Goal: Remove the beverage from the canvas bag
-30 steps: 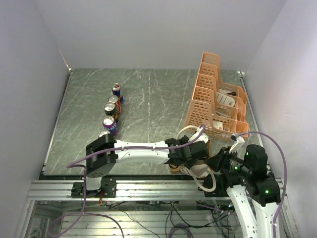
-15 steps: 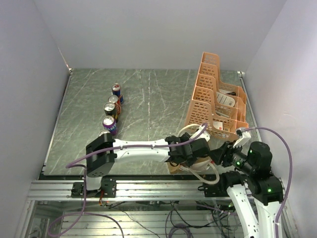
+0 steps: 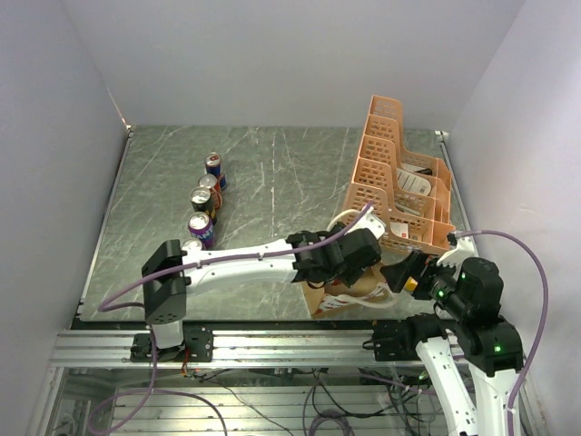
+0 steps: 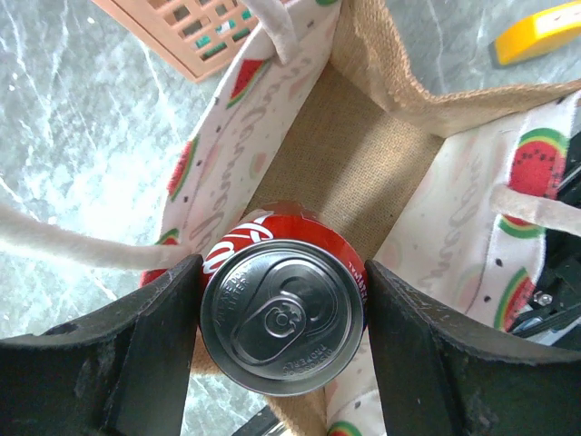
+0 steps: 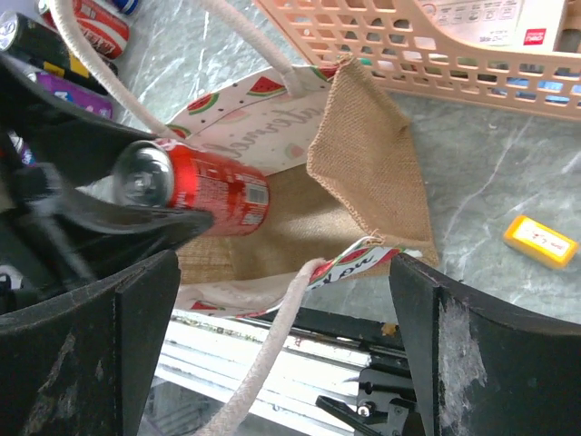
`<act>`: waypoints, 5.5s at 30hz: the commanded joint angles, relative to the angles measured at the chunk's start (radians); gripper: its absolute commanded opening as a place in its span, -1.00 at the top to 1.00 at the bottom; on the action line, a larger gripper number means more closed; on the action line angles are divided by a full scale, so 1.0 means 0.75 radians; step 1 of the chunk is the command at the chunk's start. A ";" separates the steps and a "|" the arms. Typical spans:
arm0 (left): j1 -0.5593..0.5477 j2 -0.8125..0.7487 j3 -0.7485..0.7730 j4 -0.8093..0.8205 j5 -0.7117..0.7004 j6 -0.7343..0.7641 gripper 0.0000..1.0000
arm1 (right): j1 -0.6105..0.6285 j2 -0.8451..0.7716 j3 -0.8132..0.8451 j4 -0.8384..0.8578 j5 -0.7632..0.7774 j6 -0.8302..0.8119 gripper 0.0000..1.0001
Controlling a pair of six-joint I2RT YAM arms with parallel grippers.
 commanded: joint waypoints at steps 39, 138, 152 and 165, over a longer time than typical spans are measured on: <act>0.233 -0.766 -0.866 -0.252 -0.448 -0.765 0.86 | -0.007 -0.171 -0.057 0.048 0.143 0.075 -1.00; 0.542 -1.253 -0.241 0.239 -0.016 0.095 -1.00 | -0.007 0.385 0.477 0.513 0.327 -0.156 -1.00; 0.542 -1.379 -0.196 0.237 -0.023 0.170 -1.00 | 0.029 0.435 0.764 0.563 0.491 -0.312 -1.00; 0.542 -1.444 -0.199 0.209 -0.093 0.156 -1.00 | 0.028 0.422 0.798 0.559 0.567 -0.317 -1.00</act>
